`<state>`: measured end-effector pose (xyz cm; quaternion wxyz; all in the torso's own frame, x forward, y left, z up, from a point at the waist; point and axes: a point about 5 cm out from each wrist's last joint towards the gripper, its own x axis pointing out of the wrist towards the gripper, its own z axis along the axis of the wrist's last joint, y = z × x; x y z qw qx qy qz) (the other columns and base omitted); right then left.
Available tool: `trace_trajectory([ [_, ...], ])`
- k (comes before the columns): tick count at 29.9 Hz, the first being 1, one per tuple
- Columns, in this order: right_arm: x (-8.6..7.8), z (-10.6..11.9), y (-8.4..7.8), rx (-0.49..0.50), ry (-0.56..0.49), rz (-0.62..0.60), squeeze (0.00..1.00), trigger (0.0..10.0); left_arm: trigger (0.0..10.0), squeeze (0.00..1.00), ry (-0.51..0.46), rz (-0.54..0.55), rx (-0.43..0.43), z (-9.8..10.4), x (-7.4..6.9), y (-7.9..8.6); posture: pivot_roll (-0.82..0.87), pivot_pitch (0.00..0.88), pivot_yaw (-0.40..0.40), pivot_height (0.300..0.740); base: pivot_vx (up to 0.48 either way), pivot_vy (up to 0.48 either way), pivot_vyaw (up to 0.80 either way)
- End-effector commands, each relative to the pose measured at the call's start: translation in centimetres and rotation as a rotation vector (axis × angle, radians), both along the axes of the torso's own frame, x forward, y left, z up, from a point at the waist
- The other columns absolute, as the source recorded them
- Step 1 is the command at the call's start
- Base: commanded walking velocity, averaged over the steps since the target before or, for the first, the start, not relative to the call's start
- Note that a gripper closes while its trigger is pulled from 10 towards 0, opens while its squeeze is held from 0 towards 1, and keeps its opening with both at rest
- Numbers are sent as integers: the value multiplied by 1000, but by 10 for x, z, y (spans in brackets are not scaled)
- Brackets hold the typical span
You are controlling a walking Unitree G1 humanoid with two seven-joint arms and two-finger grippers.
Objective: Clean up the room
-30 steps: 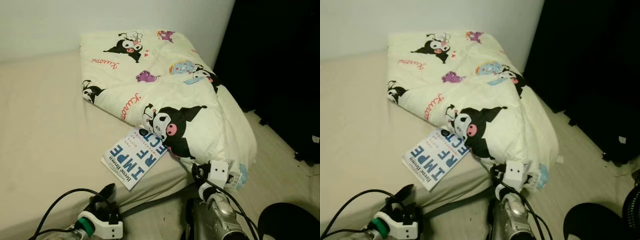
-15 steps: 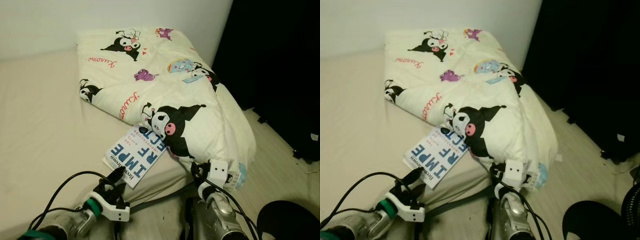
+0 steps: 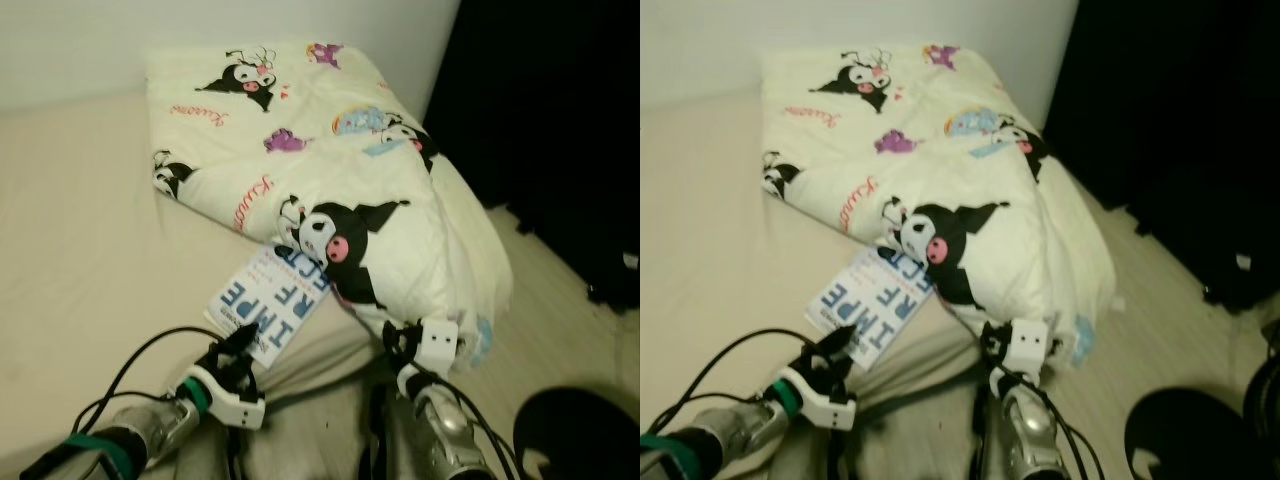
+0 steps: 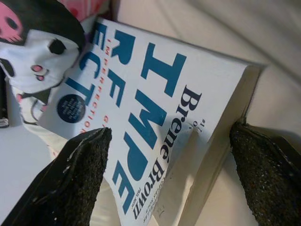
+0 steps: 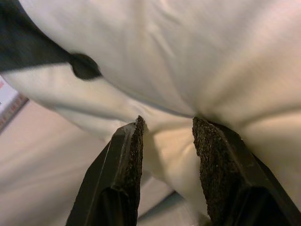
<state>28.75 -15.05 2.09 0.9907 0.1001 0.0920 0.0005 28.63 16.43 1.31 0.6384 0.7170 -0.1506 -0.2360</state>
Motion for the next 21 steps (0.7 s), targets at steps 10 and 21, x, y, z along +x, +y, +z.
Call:
trace_trajectory([
  [10, -8, -4, -5, 0, 29, -17, 0, 10000, 10000, 0, -19, 110, 61, 10, 15, 15, -167, 218, 41, 585, 0, 0, 0],
  [21, -6, -1, -1, 8, 34, -12, 0, 10000, 10000, 0, 249, 126, -44, 4, 13, 7, -133, 215, 39, 585, 0, 0, 0],
])
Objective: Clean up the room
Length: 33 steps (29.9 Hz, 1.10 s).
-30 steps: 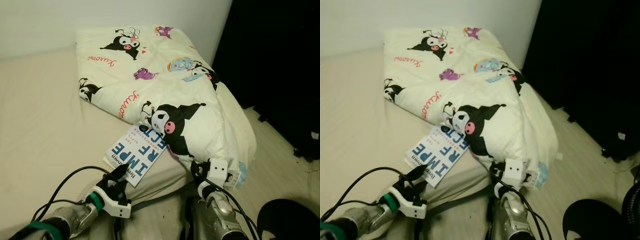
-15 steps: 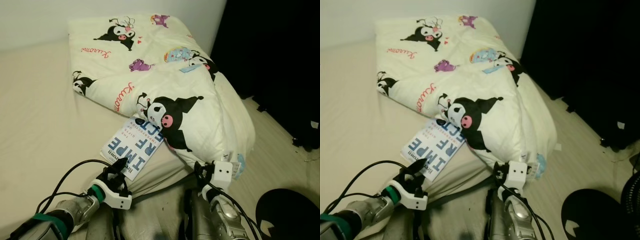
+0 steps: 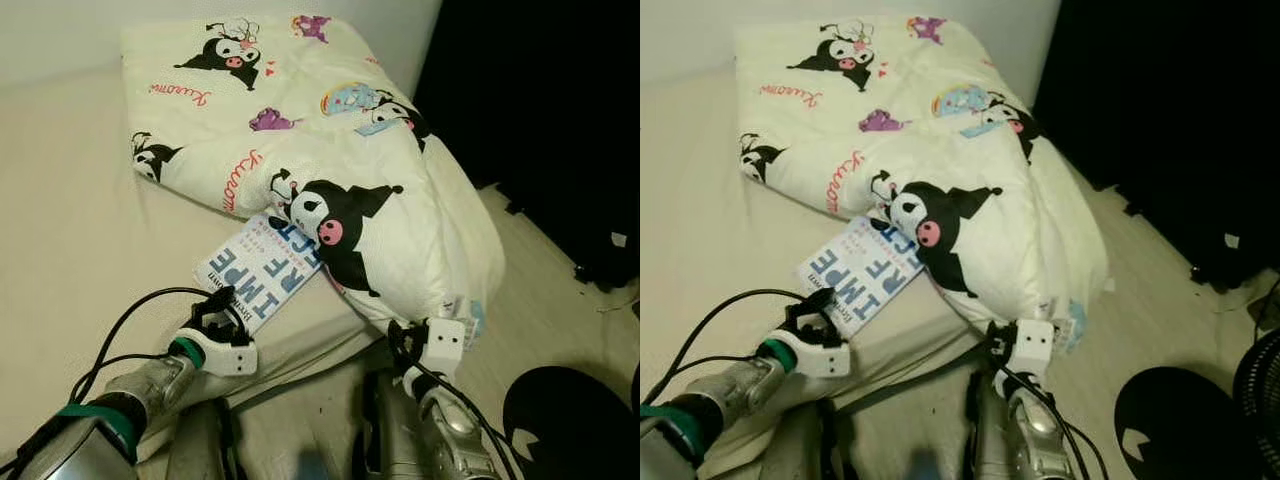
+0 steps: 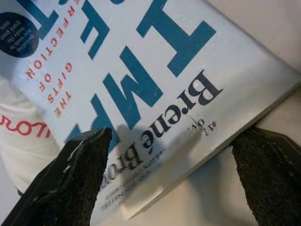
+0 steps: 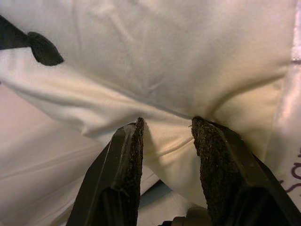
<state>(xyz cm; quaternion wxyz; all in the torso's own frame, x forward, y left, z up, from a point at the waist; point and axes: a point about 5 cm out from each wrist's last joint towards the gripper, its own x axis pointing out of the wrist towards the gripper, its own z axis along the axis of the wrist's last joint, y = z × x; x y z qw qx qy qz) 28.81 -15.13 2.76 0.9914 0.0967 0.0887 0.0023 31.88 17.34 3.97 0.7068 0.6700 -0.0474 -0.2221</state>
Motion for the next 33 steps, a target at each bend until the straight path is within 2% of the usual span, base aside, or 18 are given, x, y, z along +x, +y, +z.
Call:
trace_trajectory([
  [1, -6, -8, -1, 15, 41, -16, 0, 10000, 10000, 0, 96, -68, 56, -23, -20, -3, -133, 215, 39, 585, 0, 0, 0],
  [4, -7, -9, 1, 15, 49, -9, 0, 10000, 10000, 0, 67, -118, 110, -25, -23, -1, -127, 217, 33, 585, 0, 0, 0],
  [6, -7, -9, 3, 13, 51, 4, 0, 10000, 10000, 0, 168, -144, 81, -33, -33, -2, -128, 216, 32, 585, 0, 0, 0],
  [10, -6, -8, 4, 12, 50, 8, 0, 10000, 10000, 0, 235, -163, 57, -37, -39, -3, -128, 213, 33, 585, 0, 0, 0],
  [11, -6, -8, 4, 12, 50, 6, 0, 10000, 10000, 0, 216, -184, 81, -37, -39, -2, -127, 211, 33, 585, 0, 0, 0],
  [12, -6, -8, 3, 11, 50, 5, 0, 10000, 10000, 0, 156, -185, 121, -34, -36, -1, -125, 211, 34, 585, 0, 0, 0],
  [14, -6, -8, 3, 11, 50, 5, 0, 10000, 10000, 0, 156, -185, 121, -34, -36, -1, -125, 211, 34, 585, 0, 0, 0],
  [16, -5, -7, 2, 8, 51, 6, 0, 10000, 10000, 0, 3, -160, 193, -24, -24, 3, -131, 212, 30, 585, 0, 0, 0],
  [17, -5, -7, 2, 8, 51, 6, 0, 10000, 10000, 0, 3, -160, 193, -24, -24, 3, -131, 212, 30, 585, 0, 0, 0],
  [20, -4, -6, 2, 3, 48, 10, 0, 10000, 10000, 0, -137, -140, 244, -9, -10, 6, -131, 212, 30, 585, 0, 0, 0],
  [23, -3, -4, 2, 1, 43, 10, 0, 10000, 10000, 0, -236, -205, 260, 0, -5, 1, -161, 209, 34, 585, 0, 0, 0],
  [25, -4, -3, 1, -3, 37, 10, 0, 10000, 10000, 0, -276, -221, 271, 6, 0, -1, -196, 220, 30, 585, 0, 0, 0],
  [28, -4, -2, 0, -5, 35, 11, 0, 10000, 10000, 0, -283, -214, 277, 8, 2, -2, -196, 220, 30, 585, 0, 0, 0],
  [31, -8, -3, -5, -16, 37, 7, 0, 10000, 10000, 0, -328, -177, 280, 20, 12, -2, -208, 225, 25, 585, 0, 0, 0],
  [32, -9, -4, -6, -19, 39, 5, 0, 10000, 8902, 0, -351, -166, 271, 25, 15, -2, -209, 228, 21, 585, 0, 0, 0],
  [33, -9, -4, -6, -19, 39, 5, 0, 10000, 8902, 0, -351, -166, 271, 25, 15, -2, -209, 228, 21, 585, 0, 0, 0],
])
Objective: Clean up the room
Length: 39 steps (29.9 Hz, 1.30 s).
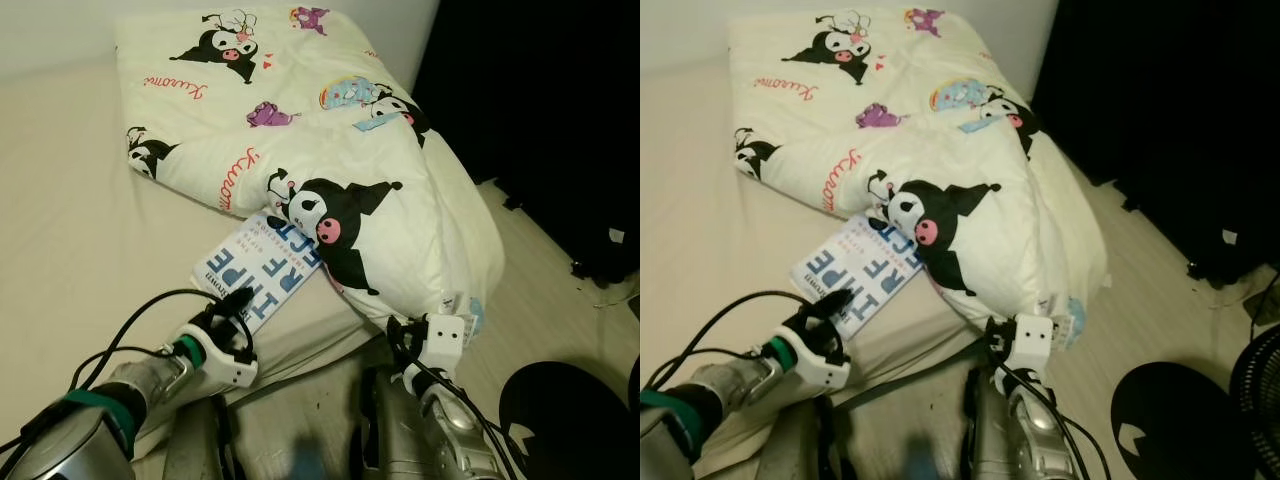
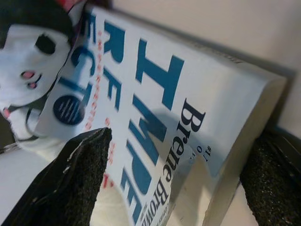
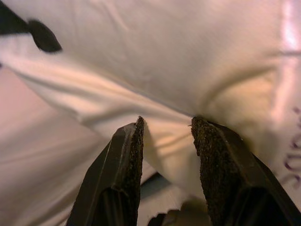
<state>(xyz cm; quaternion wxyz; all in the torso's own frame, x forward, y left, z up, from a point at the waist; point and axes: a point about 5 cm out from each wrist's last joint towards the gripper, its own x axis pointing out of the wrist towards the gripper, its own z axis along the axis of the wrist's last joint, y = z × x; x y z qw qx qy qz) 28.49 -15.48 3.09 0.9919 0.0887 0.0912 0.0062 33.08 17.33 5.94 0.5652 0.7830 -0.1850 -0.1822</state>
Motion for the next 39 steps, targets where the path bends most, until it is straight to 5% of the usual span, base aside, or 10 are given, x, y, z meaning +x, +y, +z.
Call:
trace_trajectory([
  [1, -6, -7, -3, -3, 35, -5, 0, 10000, 8902, 0, -37, 7, -20, 5, 3, -2, -209, 228, 21, 585, 0, 0, 0],
  [3, -7, -7, -4, -6, 37, -6, 0, 10000, 4784, 0, -89, 21, -45, 14, 9, -2, -210, 228, 18, 585, 0, 0, 0],
  [4, -7, -7, -4, -7, 38, -4, 0, 10000, 4392, 0, -118, 38, -62, 20, 13, -1, -205, 228, 14, 585, 0, 0, 0],
  [5, -6, -7, -3, -7, 39, -2, 0, 10000, 0, 0, -146, 53, -83, 27, 17, 1, -205, 228, 14, 585, 0, 0, 0],
  [19, 1, -4, 8, 19, 39, 14, 0, 10000, 0, 0, -158, 91, -235, 36, 19, 4, -150, 221, 20, 585, 0, 0, 0],
  [26, 11, 31, 3, -14, -117, 7, 0, 10000, 0, 0, -140, 140, -477, 29, 7, 6, -108, 209, 29, 585, 0, 0, 0],
  [27, 11, 48, -3, -31, -193, -4, 0, 10000, 6863, 0, -161, 145, -577, 31, 3, 7, -89, 201, 40, 585, 0, 0, 0],
  [29, 10, 57, -7, -40, -231, -10, 0, 10000, 6863, 0, -176, 147, -628, 32, 0, 9, -89, 201, 40, 585, 0, 0, 0],
  [30, 9, 74, -14, -49, -297, -29, 0, 10000, 10000, 0, -196, 145, -715, 36, -8, 10, -77, 195, 47, 585, 0, 0, 0],
  [39, 10, 140, -70, -46, -528, -192, 0, 10000, 10000, 0, -312, 106, -938, 88, -87, 11, 22, 157, 38, 585, 0, 0, 0],
])
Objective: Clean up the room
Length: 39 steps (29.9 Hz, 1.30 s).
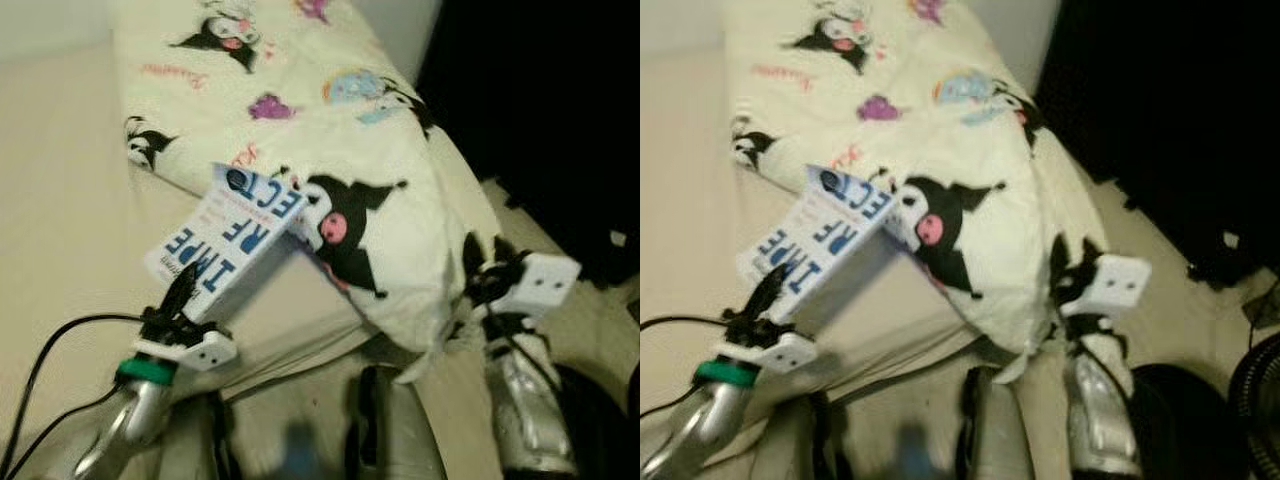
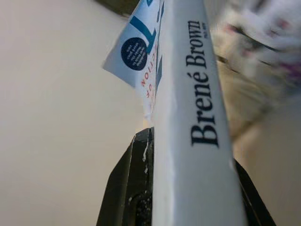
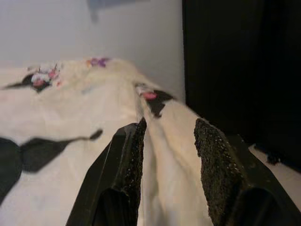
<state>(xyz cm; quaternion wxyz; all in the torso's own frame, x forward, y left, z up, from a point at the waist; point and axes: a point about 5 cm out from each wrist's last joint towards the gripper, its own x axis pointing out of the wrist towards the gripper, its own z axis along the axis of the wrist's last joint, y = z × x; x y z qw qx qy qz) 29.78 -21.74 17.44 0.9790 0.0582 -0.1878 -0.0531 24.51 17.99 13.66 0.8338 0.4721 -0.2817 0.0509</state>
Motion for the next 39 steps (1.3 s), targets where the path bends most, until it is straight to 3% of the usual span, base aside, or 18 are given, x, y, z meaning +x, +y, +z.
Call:
trace_trajectory([
  [1, -3, -4, -7, 29, 17, -22, 0, 10000, 10000, 0, -32, 23, -9, 11, -1, 5, 22, 157, 38, 585, 0, 0, 0],
  [4, 3, -6, -25, 71, 46, -83, 0, 10000, 10000, 0, -78, 129, -12, 30, 0, 26, 54, 142, 31, 585, 0, 0, 0],
  [8, 29, -27, -17, 79, 181, -86, 0, 10000, 10000, 0, -135, 215, -15, 56, 11, 43, 84, 130, 26, 585, 0, 0, 0],
  [11, 61, -37, 19, 37, 284, -37, 0, 10000, 10000, 0, -180, 209, -112, 89, 33, 47, 93, 121, 32, 585, 0, 0, 0],
  [13, 61, -37, 19, 37, 284, -37, 0, 10000, 10000, 0, -180, 209, -112, 89, 33, 47, 93, 121, 32, 585, 0, 0, 0],
  [15, 75, -38, 42, -37, 348, -36, 0, 10000, 10000, 0, -144, 98, -242, 110, 44, 37, 99, 112, 35, 585, 0, 0, 0],
  [16, 75, -38, 42, -37, 348, -36, 0, 10000, 10000, 0, -144, 98, -242, 110, 44, 37, 99, 112, 35, 585, 0, 0, 0],
  [18, 83, -45, 70, -135, 454, 20, 0, 10000, 10000, 0, -117, -45, -390, 132, 48, 25, 102, 104, 35, 585, 0, 0, 0],
  [20, 84, -49, 96, -146, 490, 149, 0, 10000, 10000, 0, -117, -132, -451, 148, 48, 16, 107, 101, 32, 585, 0, 0, 0],
  [22, 84, -49, 96, -146, 490, 149, 0, 10000, 10000, 0, -117, -132, -451, 148, 48, 16, 107, 101, 32, 585, 0, 0, 0],
  [24, 83, -48, 121, -134, 479, 306, 0, 10000, 10000, 0, -95, -199, -486, 158, 49, 8, 105, 99, 29, 585, 0, 0, 0],
  [25, 83, -48, 121, -134, 479, 306, 0, 10000, 10000, 0, -95, -199, -486, 158, 49, 8, 105, 99, 29, 585, 0, 0, 0],
  [27, 77, -53, 146, -151, 475, 490, 0, 10000, 10000, 0, -64, -257, -524, 166, 52, 2, 93, 96, 28, 585, 0, 0, 0],
  [32, 65, -61, 166, -196, 469, 682, 0, 10000, 10000, 0, -45, -284, -543, 170, 56, 1, 86, 94, 29, 585, 0, 0, 0],
  [33, 56, -66, 173, -215, 470, 812, 0, 10000, 10000, 0, -37, -292, -555, 171, 57, 2, 78, 91, 30, 585, 0, 0, 0],
  [35, 35, -70, 178, -287, 416, 1024, 0, 10000, 10000, 0, -33, -298, -569, 174, 61, 3, 78, 91, 30, 585, 0, 0, 0],
  [37, 32, -63, 172, -277, 363, 1032, 0, 10000, 10000, 0, -34, -300, -572, 176, 62, 4, 72, 88, 29, 585, 0, 0, 0],
  [39, 43, -42, 151, -170, 269, 897, 0, 10000, 10000, 0, -38, -304, -569, 177, 63, 3, 72, 88, 29, 585, 0, 0, 0],
])
